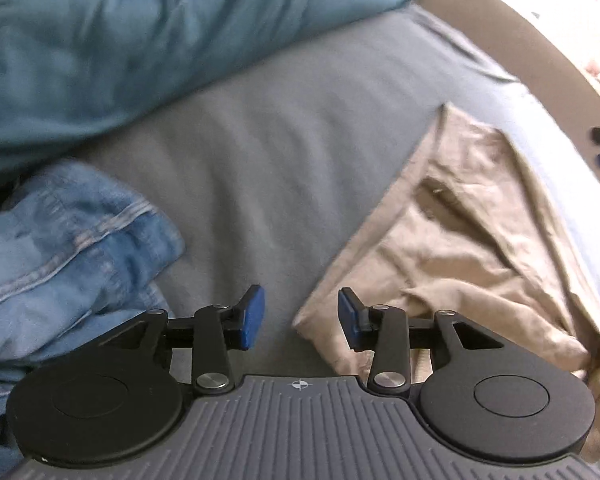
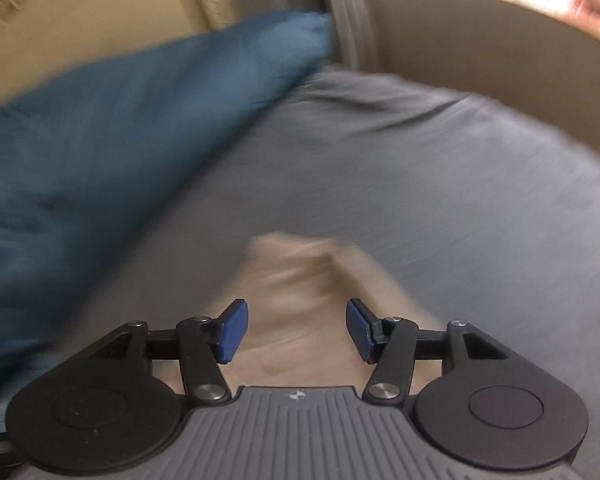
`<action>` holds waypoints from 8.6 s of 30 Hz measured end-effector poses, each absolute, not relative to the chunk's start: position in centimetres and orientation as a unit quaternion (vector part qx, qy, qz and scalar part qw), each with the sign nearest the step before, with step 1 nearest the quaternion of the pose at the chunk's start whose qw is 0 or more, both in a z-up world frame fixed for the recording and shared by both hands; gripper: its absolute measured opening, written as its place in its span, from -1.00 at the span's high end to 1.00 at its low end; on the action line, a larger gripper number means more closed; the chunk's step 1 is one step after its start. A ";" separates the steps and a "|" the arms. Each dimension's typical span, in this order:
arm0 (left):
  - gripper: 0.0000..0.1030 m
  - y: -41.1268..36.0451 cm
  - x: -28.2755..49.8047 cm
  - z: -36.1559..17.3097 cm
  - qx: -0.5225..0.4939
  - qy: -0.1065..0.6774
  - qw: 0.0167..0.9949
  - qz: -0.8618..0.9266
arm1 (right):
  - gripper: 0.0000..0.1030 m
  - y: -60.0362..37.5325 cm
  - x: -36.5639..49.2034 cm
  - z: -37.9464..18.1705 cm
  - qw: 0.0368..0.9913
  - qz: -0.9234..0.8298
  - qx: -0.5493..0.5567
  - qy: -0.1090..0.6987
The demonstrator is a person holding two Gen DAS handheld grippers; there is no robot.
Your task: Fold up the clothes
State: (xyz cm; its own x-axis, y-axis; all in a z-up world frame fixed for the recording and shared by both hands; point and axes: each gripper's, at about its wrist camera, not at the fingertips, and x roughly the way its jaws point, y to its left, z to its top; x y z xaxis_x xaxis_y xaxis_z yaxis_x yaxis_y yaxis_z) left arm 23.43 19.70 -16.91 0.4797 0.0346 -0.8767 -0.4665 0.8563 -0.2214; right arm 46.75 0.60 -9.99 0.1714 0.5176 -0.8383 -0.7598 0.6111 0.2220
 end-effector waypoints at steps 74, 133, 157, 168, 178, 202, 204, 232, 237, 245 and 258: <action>0.22 18.6 23.6 -23.0 -0.190 0.540 0.789 0.222 | 0.39 10.9 47.7 -20.1 0.742 0.424 -0.250 0.455; 0.21 -5.9 37.8 -21.3 0.012 0.537 0.833 0.133 | 0.17 -39.1 32.0 -12.1 0.833 0.065 0.271 0.478; 0.19 -5.6 39.1 -23.4 0.004 0.549 0.825 0.134 | 0.77 -44.2 34.6 -10.6 0.773 0.008 0.425 0.471; 0.19 -4.6 39.1 -23.4 -0.014 0.551 0.827 0.115 | 0.82 -49.4 39.1 -0.6 0.872 -0.077 0.350 0.333; 0.17 -3.9 39.1 -23.3 -0.022 0.551 0.828 0.097 | 0.55 -52.0 43.5 -9.5 0.825 -0.180 0.277 0.459; 0.14 -3.7 38.7 -23.6 -0.029 0.543 0.834 0.090 | 0.09 -19.6 46.7 -17.7 0.745 0.210 -0.292 0.562; 0.14 -3.7 38.8 -23.6 -0.028 0.542 0.835 0.090 | 0.14 -20.9 47.6 -17.1 0.752 0.185 -0.288 0.563; 0.13 -3.9 38.7 -23.8 -0.013 0.536 0.839 0.097 | -0.25 -31.5 56.6 -9.1 0.883 0.066 0.060 0.461; 0.12 -3.9 38.8 -23.8 -0.009 0.537 0.838 0.097 | -0.21 -38.0 56.8 -11.5 0.840 -0.012 0.139 0.524; 0.08 -3.8 38.7 -23.7 -0.006 0.536 0.838 0.103 | -0.18 -39.9 62.2 -18.1 0.744 -0.084 0.268 0.606; 0.06 -3.7 38.7 -23.5 0.001 0.538 0.836 0.106 | 0.98 -43.8 57.0 -20.5 0.754 -0.110 0.324 0.560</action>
